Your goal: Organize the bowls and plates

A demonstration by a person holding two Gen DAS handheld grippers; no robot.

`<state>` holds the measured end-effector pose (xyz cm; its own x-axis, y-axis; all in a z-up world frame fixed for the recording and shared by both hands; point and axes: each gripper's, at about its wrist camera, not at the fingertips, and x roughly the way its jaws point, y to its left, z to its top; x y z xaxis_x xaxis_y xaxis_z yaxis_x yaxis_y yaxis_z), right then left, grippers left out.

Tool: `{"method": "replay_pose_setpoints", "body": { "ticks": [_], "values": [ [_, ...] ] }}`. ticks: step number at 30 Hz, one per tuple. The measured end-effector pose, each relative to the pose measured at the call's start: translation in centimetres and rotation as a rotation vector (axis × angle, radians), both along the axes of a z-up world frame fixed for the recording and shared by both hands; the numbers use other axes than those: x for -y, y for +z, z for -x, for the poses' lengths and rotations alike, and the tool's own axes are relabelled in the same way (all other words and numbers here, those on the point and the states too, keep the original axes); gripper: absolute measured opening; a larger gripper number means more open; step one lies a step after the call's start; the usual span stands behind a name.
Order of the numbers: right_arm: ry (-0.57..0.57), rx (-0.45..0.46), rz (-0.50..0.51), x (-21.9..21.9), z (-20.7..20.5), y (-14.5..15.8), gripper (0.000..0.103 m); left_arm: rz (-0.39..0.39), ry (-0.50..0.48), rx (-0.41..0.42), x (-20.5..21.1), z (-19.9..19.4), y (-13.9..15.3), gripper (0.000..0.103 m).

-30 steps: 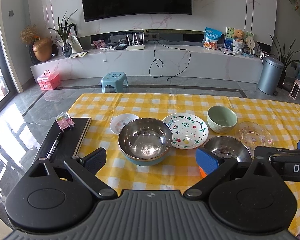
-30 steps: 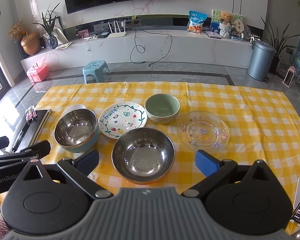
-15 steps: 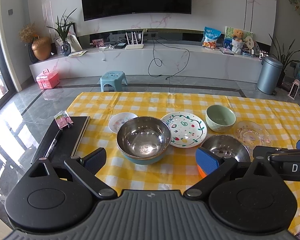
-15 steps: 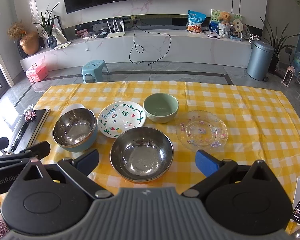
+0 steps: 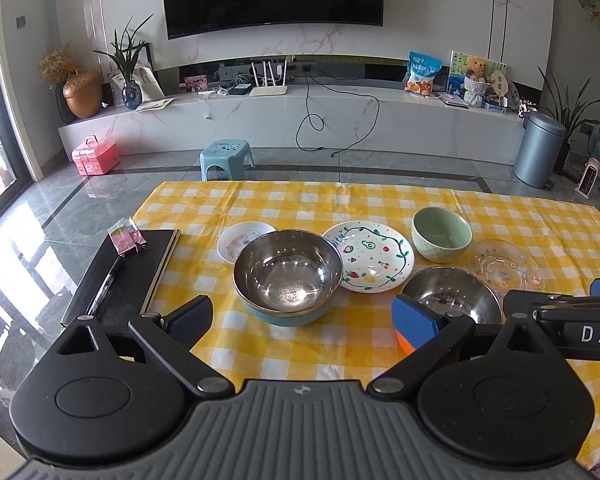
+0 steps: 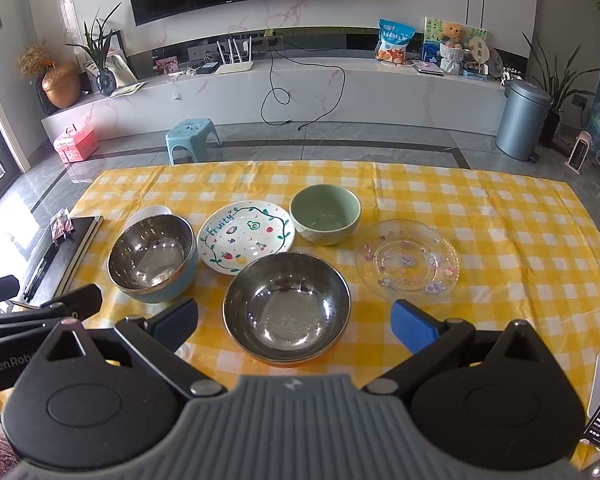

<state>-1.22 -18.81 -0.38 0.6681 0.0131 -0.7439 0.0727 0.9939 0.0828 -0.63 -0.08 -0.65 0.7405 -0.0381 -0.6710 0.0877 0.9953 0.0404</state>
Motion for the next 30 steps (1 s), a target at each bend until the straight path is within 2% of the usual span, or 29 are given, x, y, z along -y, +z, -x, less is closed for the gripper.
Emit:
{"method": "replay_pose_setpoints", "body": {
  "ticks": [19, 23, 27, 30],
  "values": [
    [-0.005, 0.01, -0.001, 0.5, -0.4, 0.1, 0.1, 0.017, 0.006, -0.009, -0.1, -0.2, -0.1, 0.103],
    [-0.029, 0.079, -0.008, 1.5, 0.0, 0.2, 0.1, 0.059, 0.003, 0.011, -0.4, -0.1, 0.0, 0.103],
    [-0.056, 0.172, -0.007, 2.8, 0.5, -0.4, 0.1, 0.094, -0.052, 0.052, 0.0, 0.1, 0.0, 0.101],
    [-0.061, 0.202, 0.034, 3.2, 0.5, -1.5, 0.1, 0.119, -0.091, 0.045, 0.6, 0.0, -0.5, 0.099]
  ]
}}
